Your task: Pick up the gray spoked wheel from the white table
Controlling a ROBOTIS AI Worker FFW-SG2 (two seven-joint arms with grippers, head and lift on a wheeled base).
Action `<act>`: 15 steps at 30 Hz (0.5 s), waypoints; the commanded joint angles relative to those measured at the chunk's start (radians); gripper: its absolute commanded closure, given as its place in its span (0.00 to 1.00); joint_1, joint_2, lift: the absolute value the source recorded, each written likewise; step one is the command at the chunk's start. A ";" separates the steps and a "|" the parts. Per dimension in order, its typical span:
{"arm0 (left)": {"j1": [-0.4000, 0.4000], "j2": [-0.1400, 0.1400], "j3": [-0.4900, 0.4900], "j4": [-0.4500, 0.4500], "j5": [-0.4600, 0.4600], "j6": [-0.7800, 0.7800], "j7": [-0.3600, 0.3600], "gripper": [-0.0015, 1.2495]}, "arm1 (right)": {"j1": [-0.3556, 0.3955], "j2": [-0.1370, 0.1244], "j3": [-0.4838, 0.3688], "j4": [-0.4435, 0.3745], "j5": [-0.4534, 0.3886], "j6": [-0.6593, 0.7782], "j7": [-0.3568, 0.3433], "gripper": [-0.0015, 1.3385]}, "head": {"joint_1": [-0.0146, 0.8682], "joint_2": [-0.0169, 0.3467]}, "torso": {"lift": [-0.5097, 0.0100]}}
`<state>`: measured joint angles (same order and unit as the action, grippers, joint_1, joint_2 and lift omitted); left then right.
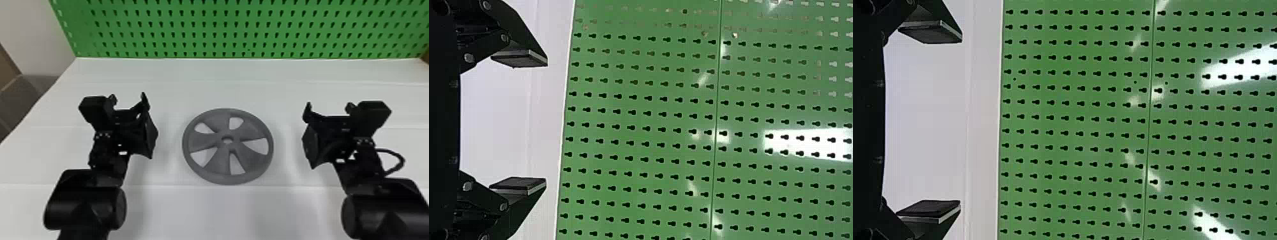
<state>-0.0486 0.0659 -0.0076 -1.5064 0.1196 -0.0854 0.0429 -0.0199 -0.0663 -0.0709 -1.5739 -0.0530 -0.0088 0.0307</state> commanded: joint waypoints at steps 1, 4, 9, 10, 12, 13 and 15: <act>0.004 0.000 0.005 0.000 -0.001 -0.001 0.000 0.32 | 0.000 -0.001 0.000 0.000 -0.004 0.001 0.000 0.09 | 0.90 0.20 | 0.79; 0.007 0.000 0.006 0.000 -0.001 -0.001 -0.001 0.32 | 0.000 0.000 -0.003 0.000 -0.007 0.001 0.000 0.09 | 0.90 0.20 | 0.79; 0.009 0.000 0.005 0.000 0.000 -0.001 -0.001 0.32 | 0.000 0.000 -0.009 0.000 -0.008 0.001 0.000 0.09 | 0.90 0.20 | 0.79; 0.009 0.000 0.006 0.000 -0.001 0.001 -0.001 0.32 | 0.000 0.000 -0.009 -0.001 -0.008 0.001 0.000 0.09 | 0.90 0.20 | 0.79; 0.009 0.000 0.008 0.000 -0.001 -0.001 -0.001 0.32 | 0.000 0.000 -0.007 -0.001 -0.008 0.001 0.000 0.09 | 0.90 0.20 | 0.79; 0.009 0.000 0.008 0.000 0.000 -0.001 -0.001 0.32 | 0.000 0.000 -0.007 -0.001 -0.010 0.003 0.000 0.09 | 0.90 0.20 | 0.79; 0.009 0.000 0.008 0.000 0.000 -0.001 -0.001 0.32 | 0.000 0.000 -0.006 -0.001 -0.010 0.004 0.000 0.09 | 0.90 0.20 | 0.79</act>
<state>-0.0400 0.0659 -0.0013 -1.5064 0.1191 -0.0856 0.0413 -0.0200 -0.0659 -0.0786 -1.5752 -0.0619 -0.0072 0.0307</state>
